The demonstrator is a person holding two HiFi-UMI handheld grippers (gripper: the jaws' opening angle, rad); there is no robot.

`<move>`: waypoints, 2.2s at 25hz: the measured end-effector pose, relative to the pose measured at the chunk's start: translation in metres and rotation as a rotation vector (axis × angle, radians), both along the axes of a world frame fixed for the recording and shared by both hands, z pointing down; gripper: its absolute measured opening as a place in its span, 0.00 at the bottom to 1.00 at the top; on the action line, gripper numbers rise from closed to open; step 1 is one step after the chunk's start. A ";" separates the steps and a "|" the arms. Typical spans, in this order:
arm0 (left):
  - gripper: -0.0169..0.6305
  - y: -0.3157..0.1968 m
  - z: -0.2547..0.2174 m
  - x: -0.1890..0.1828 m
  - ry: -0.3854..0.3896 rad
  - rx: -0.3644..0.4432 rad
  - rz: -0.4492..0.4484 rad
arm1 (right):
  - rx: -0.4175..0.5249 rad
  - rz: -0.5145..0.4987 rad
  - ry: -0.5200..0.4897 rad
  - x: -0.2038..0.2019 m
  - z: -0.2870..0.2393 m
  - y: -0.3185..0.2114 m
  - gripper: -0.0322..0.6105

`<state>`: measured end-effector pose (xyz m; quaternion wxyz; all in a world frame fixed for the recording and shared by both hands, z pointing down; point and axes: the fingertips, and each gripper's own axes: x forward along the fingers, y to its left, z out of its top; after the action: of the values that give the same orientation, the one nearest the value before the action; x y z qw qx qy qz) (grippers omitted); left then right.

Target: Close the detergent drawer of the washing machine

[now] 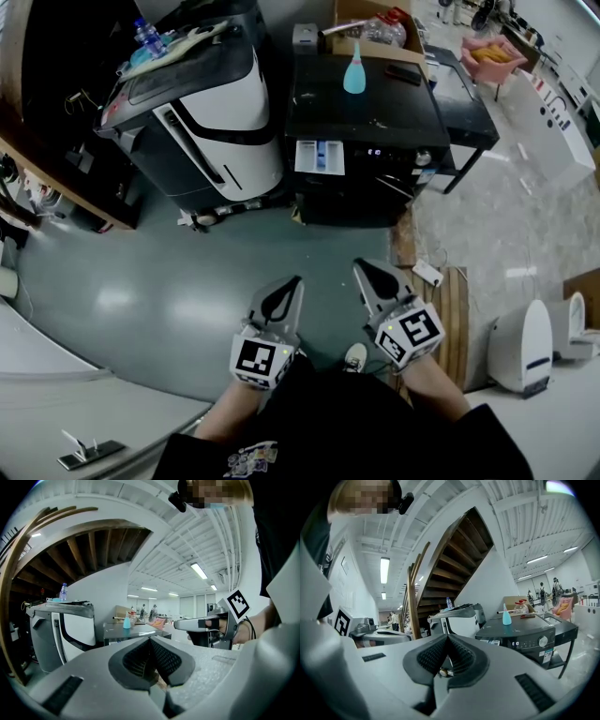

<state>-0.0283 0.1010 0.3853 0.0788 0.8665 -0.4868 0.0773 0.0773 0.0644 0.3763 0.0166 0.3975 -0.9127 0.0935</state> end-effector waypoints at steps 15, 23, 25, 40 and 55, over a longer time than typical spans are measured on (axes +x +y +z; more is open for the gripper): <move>0.03 -0.030 0.011 -0.075 0.044 0.002 0.018 | -0.017 0.042 0.017 -0.068 0.010 -0.030 0.08; 0.03 -0.048 0.027 -0.116 0.060 0.007 0.028 | -0.020 0.058 0.031 -0.107 0.020 -0.047 0.13; 0.03 -0.051 0.029 -0.125 0.051 -0.010 0.035 | -0.021 0.064 0.031 -0.117 0.021 -0.051 0.15; 0.14 -0.073 0.023 -0.168 0.057 -0.002 0.138 | 0.004 0.137 0.051 -0.167 0.022 -0.073 0.35; 0.35 -0.100 0.017 -0.148 0.039 0.039 0.163 | -0.029 0.192 0.056 -0.153 0.042 -0.103 0.48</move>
<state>-0.1758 0.0012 0.4022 0.0649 0.9059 -0.4145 0.0570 -0.0757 -0.0382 0.4182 0.0389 0.4852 -0.8682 0.0967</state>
